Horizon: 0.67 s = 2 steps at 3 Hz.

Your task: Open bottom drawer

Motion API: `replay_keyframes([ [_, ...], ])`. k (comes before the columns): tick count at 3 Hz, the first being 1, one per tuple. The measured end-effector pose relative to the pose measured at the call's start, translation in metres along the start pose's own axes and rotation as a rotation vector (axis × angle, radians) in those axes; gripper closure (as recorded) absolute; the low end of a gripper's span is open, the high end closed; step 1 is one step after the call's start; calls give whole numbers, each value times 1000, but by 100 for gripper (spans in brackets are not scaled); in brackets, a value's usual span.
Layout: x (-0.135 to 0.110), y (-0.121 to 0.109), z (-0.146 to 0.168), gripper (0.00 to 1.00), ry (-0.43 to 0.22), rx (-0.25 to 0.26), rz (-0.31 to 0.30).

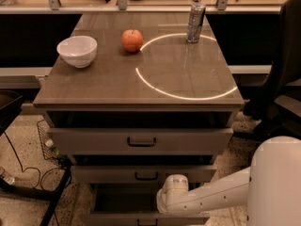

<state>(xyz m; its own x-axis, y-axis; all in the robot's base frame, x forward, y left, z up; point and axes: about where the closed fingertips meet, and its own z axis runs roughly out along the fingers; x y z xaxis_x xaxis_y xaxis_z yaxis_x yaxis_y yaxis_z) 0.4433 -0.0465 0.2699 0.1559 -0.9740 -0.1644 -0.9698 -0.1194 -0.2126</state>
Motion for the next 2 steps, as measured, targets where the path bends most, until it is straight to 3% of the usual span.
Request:
replay_keyframes([
  [2, 22, -3, 4, 100, 27, 24, -55],
])
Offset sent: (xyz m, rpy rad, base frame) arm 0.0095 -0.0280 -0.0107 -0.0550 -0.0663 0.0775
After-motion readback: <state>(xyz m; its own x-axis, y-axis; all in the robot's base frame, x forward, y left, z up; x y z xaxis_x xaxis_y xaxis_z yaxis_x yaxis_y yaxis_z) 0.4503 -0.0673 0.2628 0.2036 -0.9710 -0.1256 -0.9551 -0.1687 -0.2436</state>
